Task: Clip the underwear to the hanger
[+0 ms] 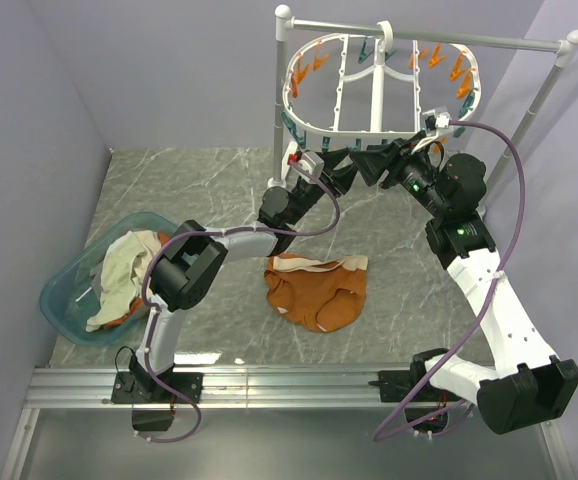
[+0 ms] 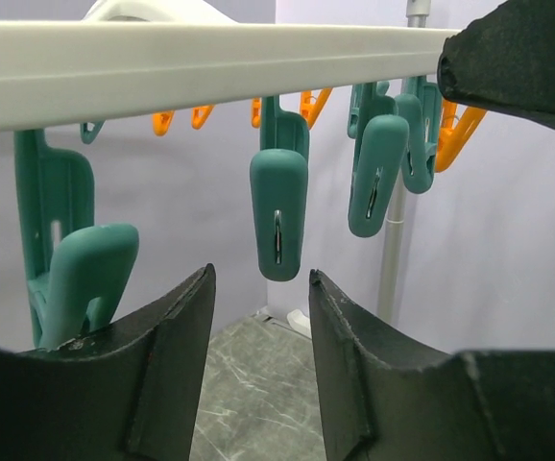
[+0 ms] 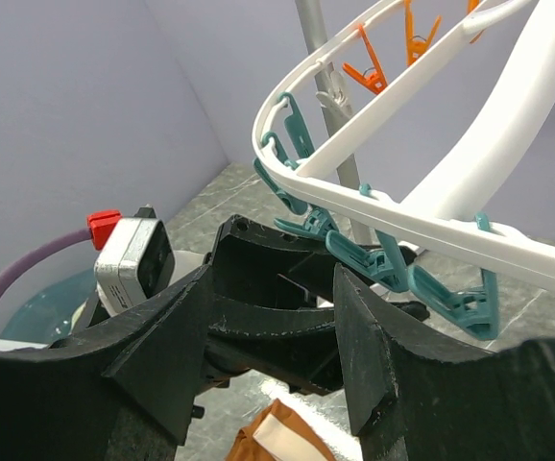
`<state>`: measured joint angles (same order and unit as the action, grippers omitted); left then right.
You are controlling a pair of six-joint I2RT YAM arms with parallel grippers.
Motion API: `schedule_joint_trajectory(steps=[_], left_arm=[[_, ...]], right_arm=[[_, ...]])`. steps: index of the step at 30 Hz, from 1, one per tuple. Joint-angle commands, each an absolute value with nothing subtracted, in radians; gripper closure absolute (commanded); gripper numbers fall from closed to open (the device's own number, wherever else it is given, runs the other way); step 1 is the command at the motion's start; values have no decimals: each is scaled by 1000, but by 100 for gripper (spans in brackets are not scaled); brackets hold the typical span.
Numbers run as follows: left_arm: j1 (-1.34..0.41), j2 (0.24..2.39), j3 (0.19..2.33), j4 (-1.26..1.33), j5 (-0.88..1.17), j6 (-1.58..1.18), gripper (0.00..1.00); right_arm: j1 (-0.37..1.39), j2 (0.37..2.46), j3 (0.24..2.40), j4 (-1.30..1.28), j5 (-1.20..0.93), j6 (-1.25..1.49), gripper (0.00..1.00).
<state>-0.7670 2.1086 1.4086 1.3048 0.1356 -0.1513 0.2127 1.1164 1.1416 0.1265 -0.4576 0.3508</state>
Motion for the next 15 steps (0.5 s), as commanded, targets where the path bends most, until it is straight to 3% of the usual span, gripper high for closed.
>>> schedule_joint_trajectory(steps=[1,15], left_arm=[[-762,2089,1448,1525,166,-153,50],[-764,2082,1447,1571,155,-199,50]], right_arm=[[206,1108,1140,153,-459,337,40],[206,1101,1135,150,-456,337,39]])
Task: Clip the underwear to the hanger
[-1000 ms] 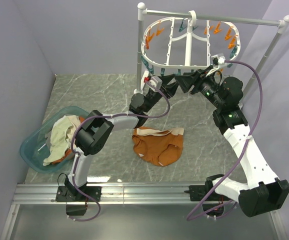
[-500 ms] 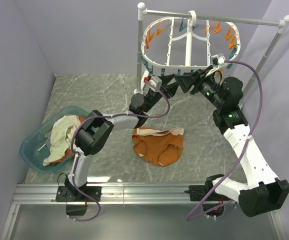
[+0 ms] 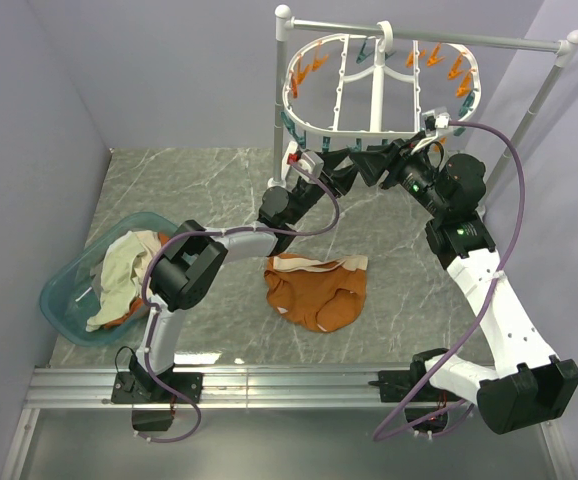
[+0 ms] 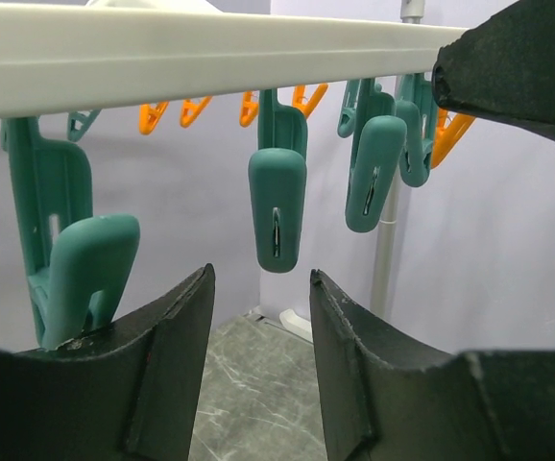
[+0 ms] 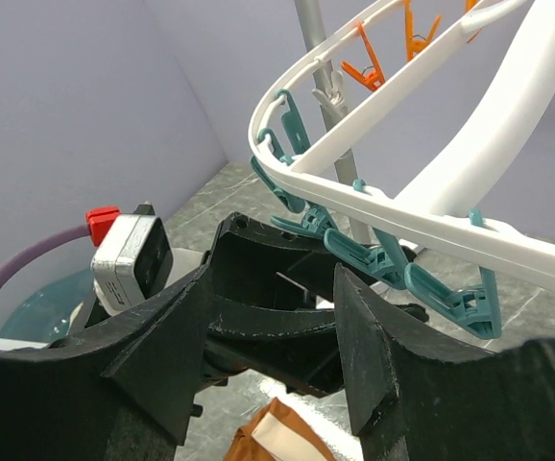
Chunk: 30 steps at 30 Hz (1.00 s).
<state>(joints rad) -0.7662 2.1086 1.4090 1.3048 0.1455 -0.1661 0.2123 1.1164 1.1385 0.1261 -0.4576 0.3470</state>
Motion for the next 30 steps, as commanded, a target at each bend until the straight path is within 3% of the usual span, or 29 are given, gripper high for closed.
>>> schedule_joint_trajectory(steps=[1,18,30], left_arm=[[-764,2080,1447,1568,152,-201,51],[-764,2051,1427,1612,150,-213,40],[-772,1999,1365,1600,170,-209,43]], right_arm=[[204,1101,1135,152,-456,337,39],[203,1095,1132,149,-454,336,39],[202,1091,1132,150,-456,337,38]])
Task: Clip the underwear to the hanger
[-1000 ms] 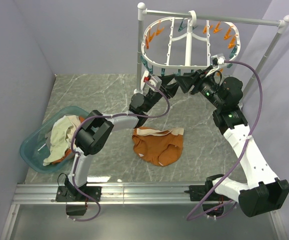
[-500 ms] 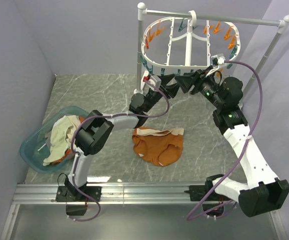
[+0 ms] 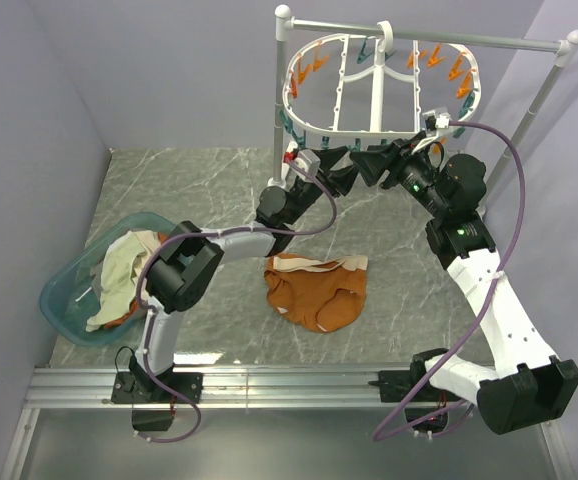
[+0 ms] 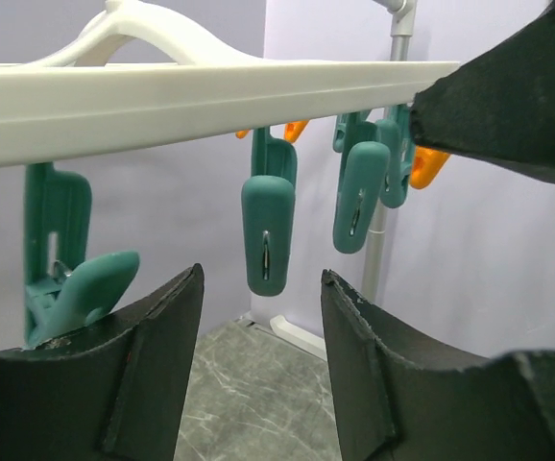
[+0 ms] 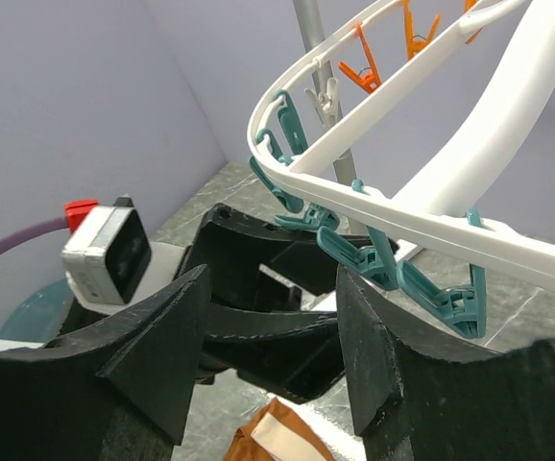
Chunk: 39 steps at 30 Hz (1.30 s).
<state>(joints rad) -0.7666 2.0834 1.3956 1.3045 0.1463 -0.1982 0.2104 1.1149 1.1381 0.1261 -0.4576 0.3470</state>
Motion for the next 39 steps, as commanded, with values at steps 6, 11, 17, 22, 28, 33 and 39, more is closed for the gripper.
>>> schedule_joint_trajectory(steps=[6,11,17,22,28,33,39], left_arm=[[-776,1950,1237,1568,187,-216,40],[-778,1922,1158,1566,198,-206,37],[-790,1919,1178,1583,181,-199,35],[-807,1942,1233,1588,160,-186,34],[-808,2000,1339,1549,103,-147,34],[-807,2036,1402,1537,80,-129,37],[-808,2065,1430,1523,84,-123,38]], right_arm=[[202,1089,1132,153,-456,344,37],[201,1085,1131,155,-457,344,37],[201,1088,1129,163,-457,353,36],[199,1091,1141,156,-454,353,34],[201,1086,1144,150,-453,350,34],[201,1085,1147,147,-453,344,33],[195,1086,1151,149,-457,347,33]])
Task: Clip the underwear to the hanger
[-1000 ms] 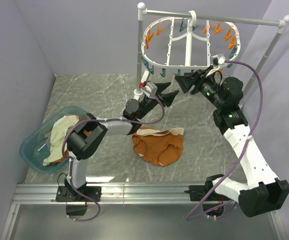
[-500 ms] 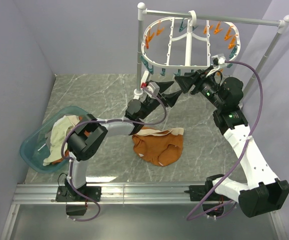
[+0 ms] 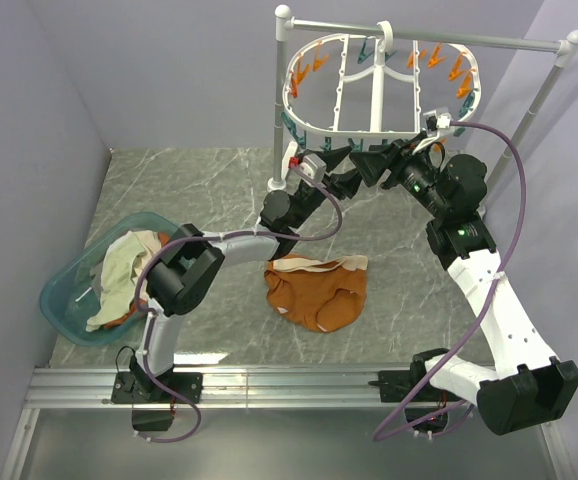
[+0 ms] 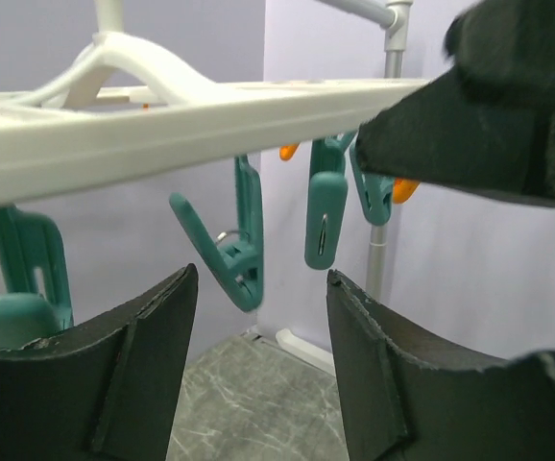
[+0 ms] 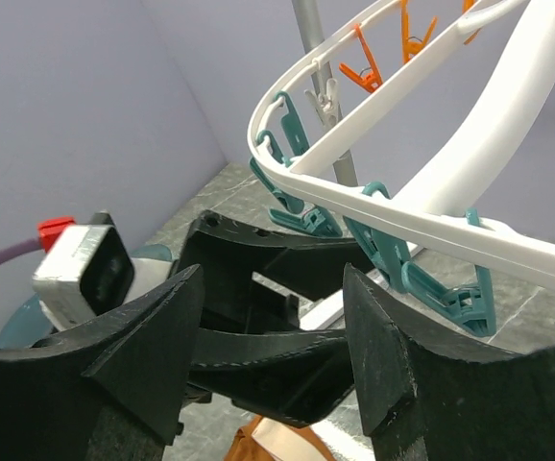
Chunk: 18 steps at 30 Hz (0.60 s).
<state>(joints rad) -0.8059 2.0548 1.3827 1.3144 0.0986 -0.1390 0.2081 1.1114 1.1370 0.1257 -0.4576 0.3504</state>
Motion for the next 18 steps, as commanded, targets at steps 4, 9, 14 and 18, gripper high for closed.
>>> schedule_joint_trajectory(steps=[4,9,14,18], left_arm=[[-805,2091,1443,1525,74,-120,38],[-802,2102,1463,1531,71,-127,38],[-801,2115,1500,1537,84,-144,39],[-802,2128,1522,1534,92,-152,44]], right_arm=[[193,1086,1146,152,-460,351,33],[189,1086,1144,146,-463,344,33],[184,1086,1140,149,-468,347,33],[184,1085,1141,146,-468,344,33]])
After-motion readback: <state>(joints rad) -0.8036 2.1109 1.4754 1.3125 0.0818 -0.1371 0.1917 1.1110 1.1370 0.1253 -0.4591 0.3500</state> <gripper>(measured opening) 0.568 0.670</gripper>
